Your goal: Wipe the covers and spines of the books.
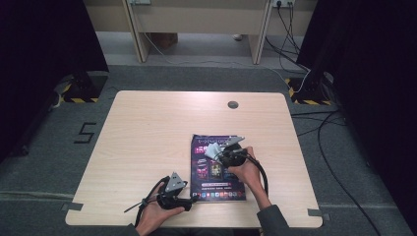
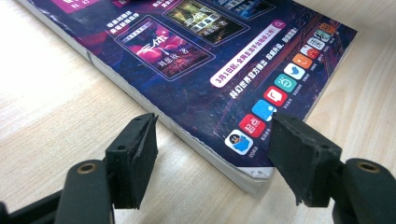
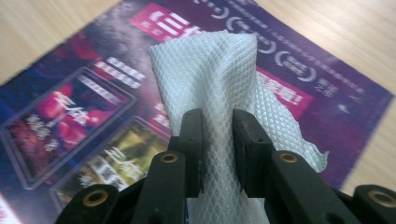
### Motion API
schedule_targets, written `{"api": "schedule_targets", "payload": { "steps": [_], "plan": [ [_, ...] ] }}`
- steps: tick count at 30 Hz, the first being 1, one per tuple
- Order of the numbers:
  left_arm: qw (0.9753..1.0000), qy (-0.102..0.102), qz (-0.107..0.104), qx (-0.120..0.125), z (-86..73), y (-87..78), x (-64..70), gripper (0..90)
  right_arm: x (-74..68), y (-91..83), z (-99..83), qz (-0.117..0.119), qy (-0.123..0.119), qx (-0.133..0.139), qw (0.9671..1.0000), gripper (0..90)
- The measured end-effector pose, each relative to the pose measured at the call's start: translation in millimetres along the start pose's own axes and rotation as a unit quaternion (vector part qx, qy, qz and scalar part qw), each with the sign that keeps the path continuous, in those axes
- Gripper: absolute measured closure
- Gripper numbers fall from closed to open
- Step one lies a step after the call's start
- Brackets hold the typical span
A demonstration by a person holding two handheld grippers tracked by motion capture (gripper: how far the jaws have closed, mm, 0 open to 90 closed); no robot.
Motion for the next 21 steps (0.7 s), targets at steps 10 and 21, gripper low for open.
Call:
{"api": "schedule_targets", "payload": {
  "steps": [10,21],
  "plan": [
    [1.0000,-0.001,-0.002,0.003,-0.8,-3.8,0.2,32.5,40.7,-9.5,-16.0,-0.042,0.050,-0.003,0.9978,75.7],
    [1.0000,0.004,-0.007,-0.005,-3.1,-6.5,3.3,33.7,48.1,-9.4,-20.3,-0.057,0.059,-0.005,0.9966,76.4]
  ]
}}
Point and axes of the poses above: each handheld gripper's, and its own axes: y roughly forward along the jaws, z roughly out of its top, x roughly to its right, the point moved 5 cm from there along y, roughly forward along the jaws, and after that the axes turned 2 degrees about -x, right-handed, at the moved point
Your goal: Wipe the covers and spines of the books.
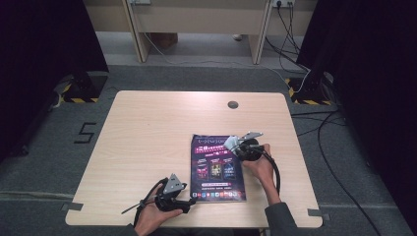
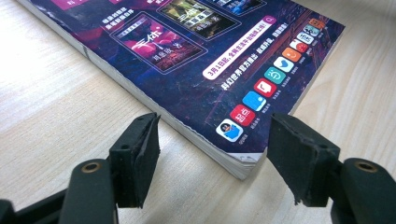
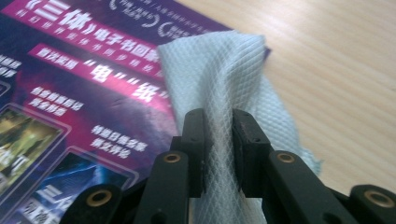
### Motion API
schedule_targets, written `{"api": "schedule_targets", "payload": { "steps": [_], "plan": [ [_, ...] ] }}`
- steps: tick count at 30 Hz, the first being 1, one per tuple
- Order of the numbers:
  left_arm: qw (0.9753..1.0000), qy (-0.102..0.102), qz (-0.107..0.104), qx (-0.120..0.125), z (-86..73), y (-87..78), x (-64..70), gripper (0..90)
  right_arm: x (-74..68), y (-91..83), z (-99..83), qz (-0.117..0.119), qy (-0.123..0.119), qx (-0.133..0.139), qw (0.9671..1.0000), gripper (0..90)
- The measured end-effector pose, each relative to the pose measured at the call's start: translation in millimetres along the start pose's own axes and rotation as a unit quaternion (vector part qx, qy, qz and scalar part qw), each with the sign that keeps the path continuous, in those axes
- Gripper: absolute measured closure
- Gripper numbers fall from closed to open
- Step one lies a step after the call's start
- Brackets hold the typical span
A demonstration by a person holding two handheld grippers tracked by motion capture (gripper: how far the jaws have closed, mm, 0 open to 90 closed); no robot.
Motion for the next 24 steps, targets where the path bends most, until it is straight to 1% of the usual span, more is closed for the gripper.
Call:
{"api": "schedule_targets", "payload": {
  "steps": [1,3,4,5,6,10,12,13,15,18,19,20,22,24],
  "plan": [
    [1.0000,0.000,-0.001,0.002,0.0,0.1,0.2,34.0,-2.4,-0.2,0.4,-0.006,-0.007,-0.001,1.0000,76.4],
    [1.0000,0.001,-0.001,0.002,-0.3,-0.6,0.3,34.2,-8.7,-1.0,1.3,-0.006,-0.018,-0.003,0.9998,75.6],
    [1.0000,0.000,-0.001,0.001,-0.6,-1.0,0.3,34.3,-12.1,-1.0,1.8,0.000,-0.024,-0.003,0.9997,75.6],
    [1.0000,0.000,-0.001,0.000,-0.9,-1.3,0.4,34.3,-17.1,-1.4,2.1,0.012,-0.023,-0.003,0.9997,75.9],
    [1.0000,0.001,-0.001,-0.002,-1.2,-1.8,0.4,34.3,-22.1,-1.3,2.9,0.022,-0.029,0.000,0.9993,76.0],
    [1.0000,0.001,-0.003,-0.002,-1.6,-3.2,0.9,34.4,-47.8,-0.6,7.2,0.054,-0.050,0.000,0.9973,76.1],
    [1.0000,0.000,-0.005,0.000,-2.4,-3.8,1.7,34.3,-61.9,0.0,9.5,0.071,-0.061,0.001,0.9956,76.1],
    [1.0000,0.002,-0.004,-0.004,-3.1,-5.0,1.7,34.1,-69.2,0.5,10.8,0.078,-0.069,0.003,0.9946,76.1],
    [1.0000,-0.001,-0.006,-0.003,-4.1,-6.5,2.5,33.7,-84.0,1.4,13.6,0.088,-0.081,0.005,0.9928,76.0],
    [1.0000,-0.003,-0.007,-0.003,-5.9,-9.3,2.9,33.1,-104.5,1.6,16.1,0.104,-0.103,0.005,0.9892,76.0],
    [0.9999,-0.004,-0.008,-0.005,-6.7,-10.1,2.9,33.0,-110.4,1.4,16.6,0.110,-0.110,0.006,0.9878,75.9],
    [0.9999,-0.005,-0.008,-0.005,-7.4,-10.4,2.6,32.8,-116.1,0.9,16.5,0.115,-0.112,0.006,0.9870,75.8],
    [0.9999,-0.007,-0.008,-0.007,-8.5,-11.0,2.4,32.4,-124.8,-0.1,16.1,0.122,-0.123,0.007,0.9849,75.5],
    [0.9999,-0.008,-0.007,-0.005,-8.4,-11.1,2.1,32.2,-131.6,-1.9,14.7,0.130,-0.128,0.005,0.9832,75.4]
  ]
}}
Point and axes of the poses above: each handheld gripper's, and its own axes: y roughly forward along the jaws, z roughly out of its top, x roughly to its right, the point moved 5 cm from there along y, roughly forward along the jaws, and after that the axes turned 2 degrees about -x, right-handed, at the moved point
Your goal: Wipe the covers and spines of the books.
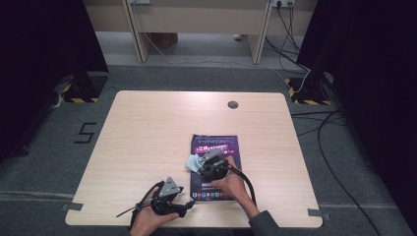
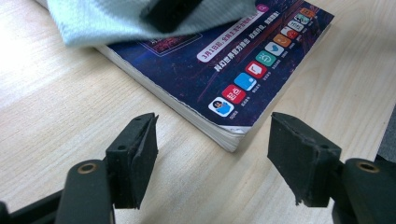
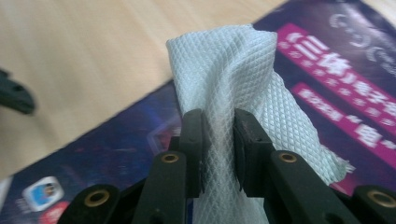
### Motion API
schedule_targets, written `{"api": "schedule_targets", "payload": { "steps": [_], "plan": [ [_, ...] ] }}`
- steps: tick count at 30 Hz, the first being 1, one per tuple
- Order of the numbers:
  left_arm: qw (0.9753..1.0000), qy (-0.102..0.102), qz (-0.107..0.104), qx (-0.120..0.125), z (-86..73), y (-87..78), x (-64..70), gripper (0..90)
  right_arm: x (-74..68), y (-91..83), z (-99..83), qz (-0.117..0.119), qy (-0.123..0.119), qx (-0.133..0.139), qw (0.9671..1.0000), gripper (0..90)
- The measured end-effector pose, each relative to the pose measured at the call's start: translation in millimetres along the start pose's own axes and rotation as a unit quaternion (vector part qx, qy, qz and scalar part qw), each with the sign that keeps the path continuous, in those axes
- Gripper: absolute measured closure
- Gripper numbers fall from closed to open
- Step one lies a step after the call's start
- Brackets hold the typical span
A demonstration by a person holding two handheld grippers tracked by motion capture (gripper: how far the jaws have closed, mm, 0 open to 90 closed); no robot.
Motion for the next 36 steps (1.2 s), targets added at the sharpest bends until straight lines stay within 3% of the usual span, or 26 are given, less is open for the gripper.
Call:
{"api": "schedule_targets", "payload": {
  "steps": [3,7,10,16,19,23,29,36],
  "plan": [
    [1.0000,0.001,0.002,-0.001,-0.2,0.7,-0.7,31.6,-3.9,-0.2,-0.4,0.001,-0.005,0.000,1.0000,75.5],
    [1.0000,0.000,0.002,-0.002,-0.9,1.2,-0.8,31.1,1.2,-0.9,-2.1,0.003,0.002,0.003,1.0000,76.7],
    [1.0000,0.002,0.003,-0.003,-1.2,0.7,-1.6,30.6,10.0,-3.7,-6.2,-0.013,0.007,0.001,0.9999,76.7],
    [1.0000,-0.001,0.001,-0.004,-1.8,1.5,-2.1,28.9,47.0,-16.1,-23.3,-0.059,0.040,-0.004,0.9974,76.6],
    [1.0000,-0.001,0.000,-0.006,-2.0,2.0,-2.1,27.6,66.4,-24.6,-35.4,-0.085,0.070,-0.005,0.9939,76.5],
    [1.0000,-0.002,0.000,-0.005,-2.0,-0.4,-2.4,26.9,84.2,-34.9,-49.6,-0.105,0.092,-0.005,0.9903,76.5],
    [0.9999,-0.010,0.003,-0.004,-8.6,-9.2,-5.2,25.9,83.1,-38.4,-54.3,-0.112,0.092,-0.009,0.9893,76.0],
    [1.0000,-0.001,0.002,-0.010,-10.4,-9.0,-3.3,25.0,69.3,-35.8,-50.2,-0.094,0.081,-0.009,0.9922,75.6]
  ]
}}
Point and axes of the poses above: each handheld gripper's, and its own axes: y roughly forward along the jaws, z roughly out of its top, x roughly to its right, the point moved 5 cm from there along y, roughly forward along the jaws, and after that the axes turned 2 degrees about -x, right-handed, at the moved point
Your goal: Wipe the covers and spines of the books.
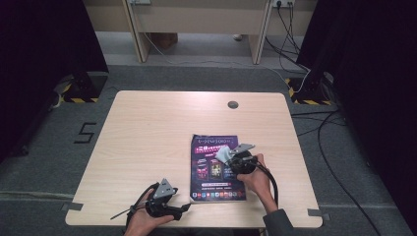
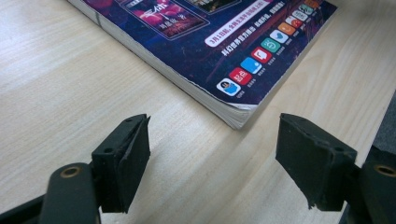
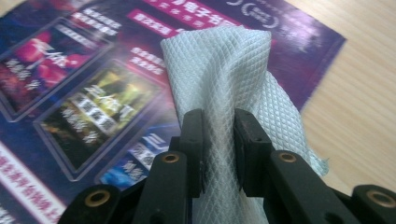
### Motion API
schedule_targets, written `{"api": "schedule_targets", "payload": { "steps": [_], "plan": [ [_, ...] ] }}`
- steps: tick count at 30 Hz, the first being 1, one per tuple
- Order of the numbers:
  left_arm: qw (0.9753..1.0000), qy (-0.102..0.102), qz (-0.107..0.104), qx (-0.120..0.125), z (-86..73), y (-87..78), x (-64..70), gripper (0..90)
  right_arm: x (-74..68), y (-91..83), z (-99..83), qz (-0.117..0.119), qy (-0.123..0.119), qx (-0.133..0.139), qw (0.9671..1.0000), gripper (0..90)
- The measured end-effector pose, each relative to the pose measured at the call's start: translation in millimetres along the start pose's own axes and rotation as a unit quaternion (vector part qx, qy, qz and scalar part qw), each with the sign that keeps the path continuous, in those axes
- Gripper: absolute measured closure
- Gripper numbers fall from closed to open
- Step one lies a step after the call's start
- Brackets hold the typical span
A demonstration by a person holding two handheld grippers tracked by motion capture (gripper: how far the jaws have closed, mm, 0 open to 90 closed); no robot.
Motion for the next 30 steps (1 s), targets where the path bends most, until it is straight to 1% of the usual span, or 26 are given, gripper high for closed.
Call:
{"api": "schedule_targets", "payload": {
  "steps": [2,5,6,7,9,13,17,20,22,24,25,27,29,30],
  "plan": [
    [1.0000,0.004,0.001,-0.002,-0.2,0.2,0.6,24.7,-4.9,1.0,1.8,0.005,-0.011,0.002,0.9999,75.5],
    [1.0000,0.007,0.004,-0.005,-0.5,-0.1,0.2,24.3,-15.8,2.1,4.2,0.018,-0.017,0.005,0.9997,75.4],
    [0.9999,0.007,0.004,-0.006,-0.7,-0.2,-0.2,23.9,-23.8,2.7,6.0,0.024,-0.028,0.006,0.9993,75.3],
    [1.0000,0.007,0.003,-0.005,-0.7,-0.2,-0.5,23.9,-23.8,2.7,6.0,0.024,-0.028,0.006,0.9993,75.3],
    [1.0000,0.006,0.003,-0.006,-1.0,-0.3,-0.7,23.7,-32.1,3.2,7.5,0.029,-0.033,0.006,0.9990,75.3],
    [0.9999,0.009,0.002,-0.009,-3.5,-3.6,-0.4,22.8,-49.3,3.9,10.3,0.049,-0.049,0.009,0.9976,75.2],
    [1.0000,0.002,0.003,-0.008,-7.1,-8.9,-2.1,21.9,-65.4,3.6,12.0,0.064,-0.064,0.012,0.9958,75.1],
    [0.9999,0.000,0.006,-0.009,-7.7,-9.8,-3.2,21.5,-76.8,3.4,12.9,0.073,-0.076,0.012,0.9943,75.0],
    [0.9999,0.001,0.005,-0.011,-8.0,-9.2,-2.7,21.3,-84.4,2.6,12.6,0.080,-0.078,0.011,0.9937,75.0],
    [0.9999,0.004,0.004,-0.012,-8.0,-8.7,-2.6,21.3,-89.5,2.5,13.0,0.085,-0.087,0.012,0.9926,74.9],
    [0.9999,0.004,0.004,-0.012,-8.0,-8.5,-2.6,21.3,-90.2,2.6,13.4,0.083,-0.093,0.012,0.9921,74.9],
    [0.9999,0.004,0.005,-0.013,-8.1,-8.3,-2.8,21.3,-89.8,2.6,13.4,0.083,-0.096,0.013,0.9919,75.4],
    [0.9999,0.004,0.005,-0.014,-8.2,-8.2,-3.2,21.3,-88.7,2.3,12.5,0.086,-0.080,0.010,0.9930,76.0],
    [0.9999,0.004,0.006,-0.014,-8.2,-8.2,-3.2,21.3,-86.1,3.0,13.0,0.083,-0.088,0.013,0.9925,76.0]
  ]
}}
Point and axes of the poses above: each handheld gripper's, and its own axes: y roughly forward along the jaws, z roughly out of its top, x roughly to its right, the point moved 5 cm from there along y, roughly forward along the jaws, and after that the axes turned 2 degrees about -x, right-handed, at the moved point
